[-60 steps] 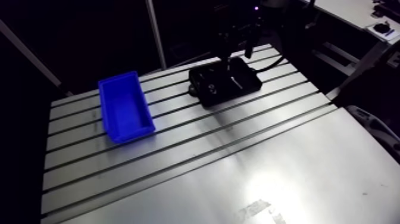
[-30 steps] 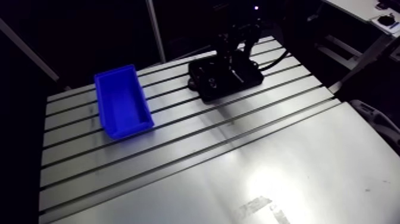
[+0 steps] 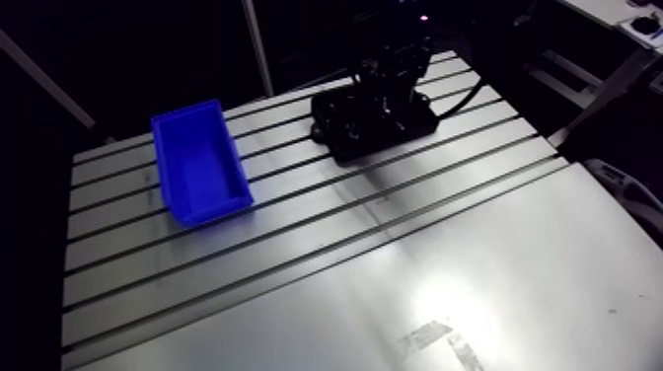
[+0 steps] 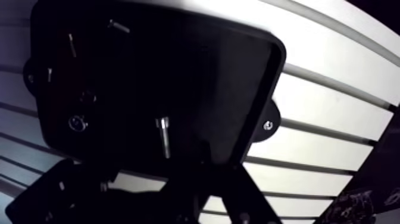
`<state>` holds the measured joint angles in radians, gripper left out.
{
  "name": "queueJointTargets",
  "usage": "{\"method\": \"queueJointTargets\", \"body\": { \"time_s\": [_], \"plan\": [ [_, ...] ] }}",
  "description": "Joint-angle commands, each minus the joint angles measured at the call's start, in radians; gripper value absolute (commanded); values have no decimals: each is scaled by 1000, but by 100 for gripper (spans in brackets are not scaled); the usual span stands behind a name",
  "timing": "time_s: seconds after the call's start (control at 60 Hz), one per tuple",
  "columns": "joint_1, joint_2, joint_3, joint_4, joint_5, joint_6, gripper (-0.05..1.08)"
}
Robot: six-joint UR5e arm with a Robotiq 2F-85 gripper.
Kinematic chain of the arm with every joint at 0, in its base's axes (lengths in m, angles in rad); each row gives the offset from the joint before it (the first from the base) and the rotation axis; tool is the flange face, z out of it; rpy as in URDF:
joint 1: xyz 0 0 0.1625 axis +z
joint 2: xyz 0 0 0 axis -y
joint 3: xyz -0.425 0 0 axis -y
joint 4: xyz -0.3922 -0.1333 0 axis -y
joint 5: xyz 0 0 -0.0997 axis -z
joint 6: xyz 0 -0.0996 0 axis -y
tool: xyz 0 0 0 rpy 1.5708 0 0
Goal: Pick up the M10 bolt from the tray and put it into the blue bin.
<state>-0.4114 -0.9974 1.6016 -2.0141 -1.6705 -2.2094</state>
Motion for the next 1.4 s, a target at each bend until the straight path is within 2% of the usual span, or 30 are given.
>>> {"method": "queueJointTargets", "body": {
  "time_s": [0.017, 0.317, 0.767, 1.4],
  "plan": [
    [-1, 1, 16, -1, 1, 1, 37],
    [-3, 0, 42, -48, 2, 1, 39],
    [-6, 0, 42, -50, 1, 12, 41],
    [-6, 0, 39, -50, -1, 18, 54]
  ]
}}
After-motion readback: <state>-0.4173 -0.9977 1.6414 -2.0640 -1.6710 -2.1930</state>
